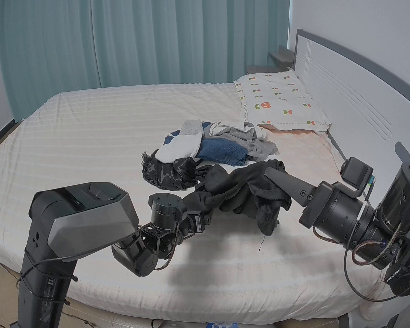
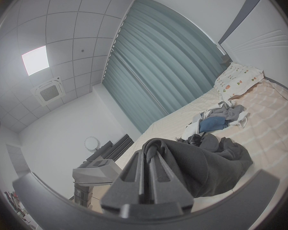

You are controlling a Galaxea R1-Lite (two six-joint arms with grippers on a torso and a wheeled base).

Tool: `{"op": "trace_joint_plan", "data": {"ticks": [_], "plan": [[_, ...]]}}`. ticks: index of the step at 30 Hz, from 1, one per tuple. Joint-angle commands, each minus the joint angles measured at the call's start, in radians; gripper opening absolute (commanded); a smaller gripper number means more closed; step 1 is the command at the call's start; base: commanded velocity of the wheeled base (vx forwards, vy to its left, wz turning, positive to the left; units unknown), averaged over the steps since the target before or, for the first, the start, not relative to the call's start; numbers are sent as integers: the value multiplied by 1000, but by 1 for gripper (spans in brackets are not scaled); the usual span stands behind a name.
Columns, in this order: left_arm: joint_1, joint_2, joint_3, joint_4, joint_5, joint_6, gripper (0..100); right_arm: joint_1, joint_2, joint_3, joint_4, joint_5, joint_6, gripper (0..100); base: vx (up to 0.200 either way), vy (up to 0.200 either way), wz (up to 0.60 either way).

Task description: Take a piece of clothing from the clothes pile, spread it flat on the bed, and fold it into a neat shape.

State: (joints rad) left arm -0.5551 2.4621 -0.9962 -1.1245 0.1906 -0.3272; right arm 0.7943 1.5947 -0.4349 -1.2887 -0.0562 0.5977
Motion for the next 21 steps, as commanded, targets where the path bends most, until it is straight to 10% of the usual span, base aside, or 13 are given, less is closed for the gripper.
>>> {"op": "trace_joint_plan", "data": {"ticks": [1, 9, 10, 21], "plan": [[20, 29, -24, 14, -3, 0, 100, -6, -19, -18, 0, 1, 1, 0, 0, 0, 0], [43, 83, -90, 46, -10, -12, 100, -44, 7, -25, -7, 25, 4, 0, 0, 0, 0], [43, 81, -87, 55, -11, -15, 0, -56, 10, -27, -9, 38, 5, 0, 0, 0, 0], [53, -126, 88, 63, -42, -193, 0, -162, 88, -47, -4, 101, 24, 0, 0, 0, 0]]}}
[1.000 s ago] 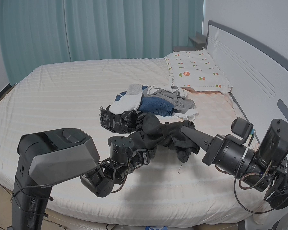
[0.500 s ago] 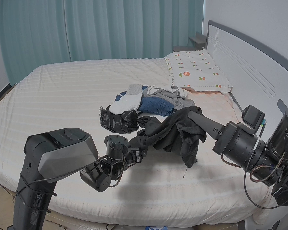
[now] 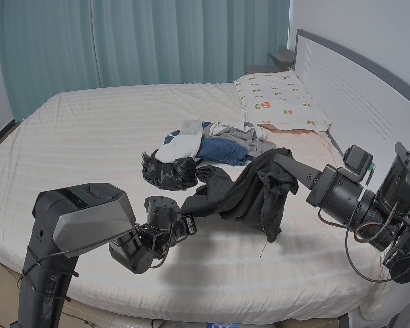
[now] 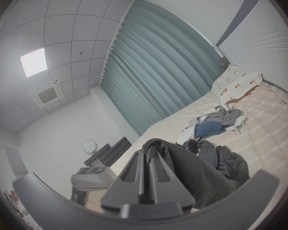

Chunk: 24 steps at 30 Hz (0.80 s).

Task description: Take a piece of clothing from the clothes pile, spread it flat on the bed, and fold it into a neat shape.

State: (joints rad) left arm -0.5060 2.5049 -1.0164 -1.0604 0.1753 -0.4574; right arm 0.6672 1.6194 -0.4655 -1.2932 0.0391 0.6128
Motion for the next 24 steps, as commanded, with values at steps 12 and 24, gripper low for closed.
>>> {"op": "trace_joint_plan", "data": {"ticks": [12, 24], "plan": [[-3, -610, 321, -1, -97, -187, 0, -34, 215, -223, -17, -13, -4, 0, 0, 0, 0], [23, -779, 427, 102, -162, -492, 0, -24, 198, -119, -24, 15, 35, 0, 0, 0, 0]]}}
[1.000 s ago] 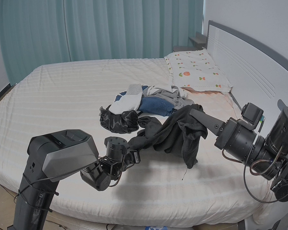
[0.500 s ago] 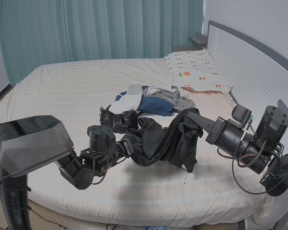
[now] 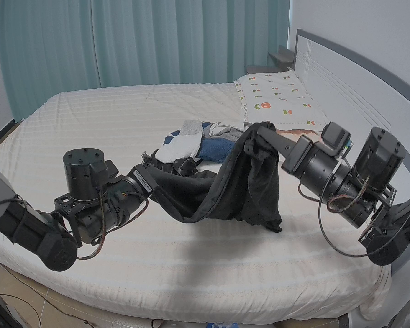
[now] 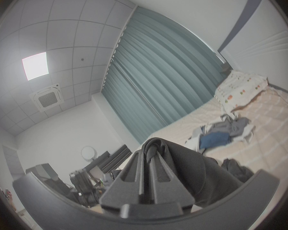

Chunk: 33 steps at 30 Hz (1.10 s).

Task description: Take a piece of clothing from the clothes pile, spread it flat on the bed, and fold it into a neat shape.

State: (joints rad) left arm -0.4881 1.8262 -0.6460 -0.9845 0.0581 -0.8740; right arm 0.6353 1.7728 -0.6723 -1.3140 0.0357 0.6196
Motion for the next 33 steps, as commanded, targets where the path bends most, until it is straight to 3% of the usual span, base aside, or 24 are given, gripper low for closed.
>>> {"op": "trace_joint_plan", "data": {"ticks": [1, 5, 16, 33], "plan": [[3, -97, 74, 26, -84, -80, 0, 6, 93, 100, -31, 26, 63, 0, 0, 0, 0], [11, -84, 115, 24, -156, -79, 0, 9, 186, 123, -146, 21, 149, 0, 0, 0, 0], [5, -70, 141, 3, -138, -20, 0, -6, 215, 151, -133, 1, 147, 0, 0, 0, 0], [2, -42, 163, -48, -150, -34, 0, -9, 191, 203, -137, -11, 146, 0, -12, 0, 0]]}}
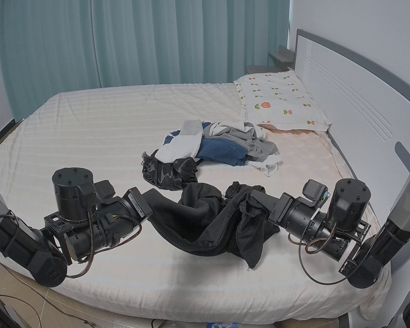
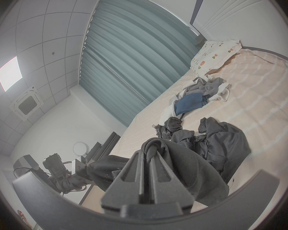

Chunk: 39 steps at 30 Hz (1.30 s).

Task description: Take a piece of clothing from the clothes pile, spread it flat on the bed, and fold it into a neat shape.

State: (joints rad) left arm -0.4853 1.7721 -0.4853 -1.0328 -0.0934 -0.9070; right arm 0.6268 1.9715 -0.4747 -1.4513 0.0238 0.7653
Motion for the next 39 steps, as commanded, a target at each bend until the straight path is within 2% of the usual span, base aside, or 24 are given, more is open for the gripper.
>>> {"op": "trace_joint_plan", "data": {"ticks": [1, 5, 14, 17, 21, 39], "plan": [[-1, 12, 2, 0, 1, -1, 0, -1, -8, 5, 0, 1, 0, 0, -200, 0, 0], [-1, 12, 4, 0, 3, -3, 0, -1, -10, 5, -1, -1, 0, 0, -200, 0, 0], [-1, 13, 11, 0, 6, -9, 0, -2, -6, 4, -1, -1, 0, 0, 0, 0, 0], [8, 10, 2, -1, 6, -41, 0, -2, -6, 4, -1, -1, 0, 0, 0, 0, 0], [10, 6, -2, -4, 4, -82, 0, -1, -11, 4, -1, -1, -1, 0, 0, 200, 0], [11, -2, 8, 0, 8, -82, 0, 2, -36, 2, -1, -24, -18, 0, 0, 200, 0]]}}
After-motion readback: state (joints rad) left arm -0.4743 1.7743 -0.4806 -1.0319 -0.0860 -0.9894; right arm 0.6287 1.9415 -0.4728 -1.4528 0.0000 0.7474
